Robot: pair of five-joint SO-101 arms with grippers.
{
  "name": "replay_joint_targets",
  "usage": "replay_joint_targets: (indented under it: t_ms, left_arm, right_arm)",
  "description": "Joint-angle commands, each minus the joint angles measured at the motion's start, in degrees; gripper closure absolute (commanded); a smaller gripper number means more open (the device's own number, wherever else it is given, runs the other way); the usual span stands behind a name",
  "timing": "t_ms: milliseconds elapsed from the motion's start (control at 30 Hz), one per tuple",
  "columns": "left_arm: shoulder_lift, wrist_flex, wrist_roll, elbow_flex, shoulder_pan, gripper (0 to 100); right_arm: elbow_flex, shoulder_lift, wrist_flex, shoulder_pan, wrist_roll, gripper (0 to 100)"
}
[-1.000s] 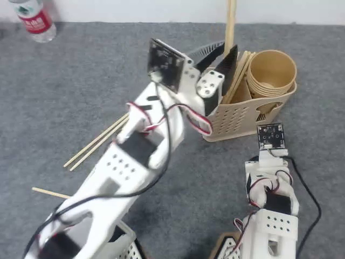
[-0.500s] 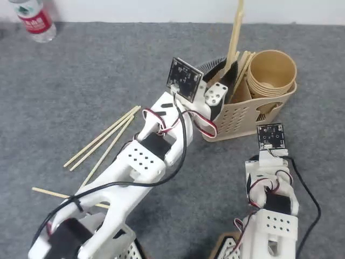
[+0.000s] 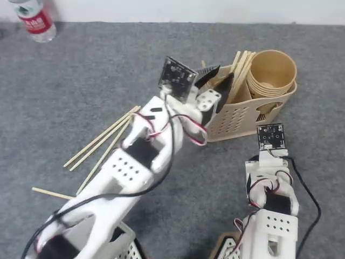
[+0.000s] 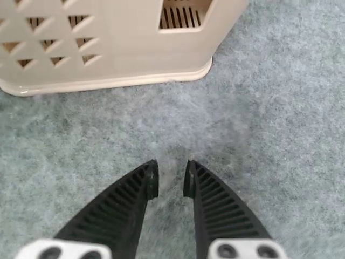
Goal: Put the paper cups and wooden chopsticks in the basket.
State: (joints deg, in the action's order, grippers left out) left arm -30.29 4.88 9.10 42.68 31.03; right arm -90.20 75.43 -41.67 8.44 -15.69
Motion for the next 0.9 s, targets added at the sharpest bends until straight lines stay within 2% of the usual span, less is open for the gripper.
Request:
replay_joint_targets:
  t_ms: [0, 133, 267, 400, 500, 767, 867]
  left_arm:
    - [-9.32, 20.04, -3.52, -5.49, -6.77, 89]
    - [-15.12, 41.05, -7.38, -12.88, -19.08, 89]
    - [-16.09, 55.38, -22.15, -16.31, -28.22, 89]
    - [-14.07, 63.47, -37.98, -13.93, -34.02, 89]
    - [-9.41, 64.18, -44.84, -11.47, -37.80, 89]
    - [10.29, 60.40, -50.20, -12.09, -42.64, 89]
    - [17.05, 55.47, -53.45, -13.14, -45.54, 84]
  right_arm:
    - [0.53, 0.57, 1.19, -0.57, -0.62, 90.1]
    - [0.44, 0.57, 1.19, -0.57, -0.62, 90.1]
    - [0.44, 0.57, 0.84, -0.57, -0.62, 90.2]
    - [0.44, 0.57, 0.75, -0.57, -0.62, 90.2]
    - [0.44, 0.57, 0.75, -0.57, -0.62, 90.2]
    - [0.35, 0.57, 0.75, -0.57, -0.62, 90.2]
    - [0.35, 0.57, 0.75, -0.57, -0.62, 90.2]
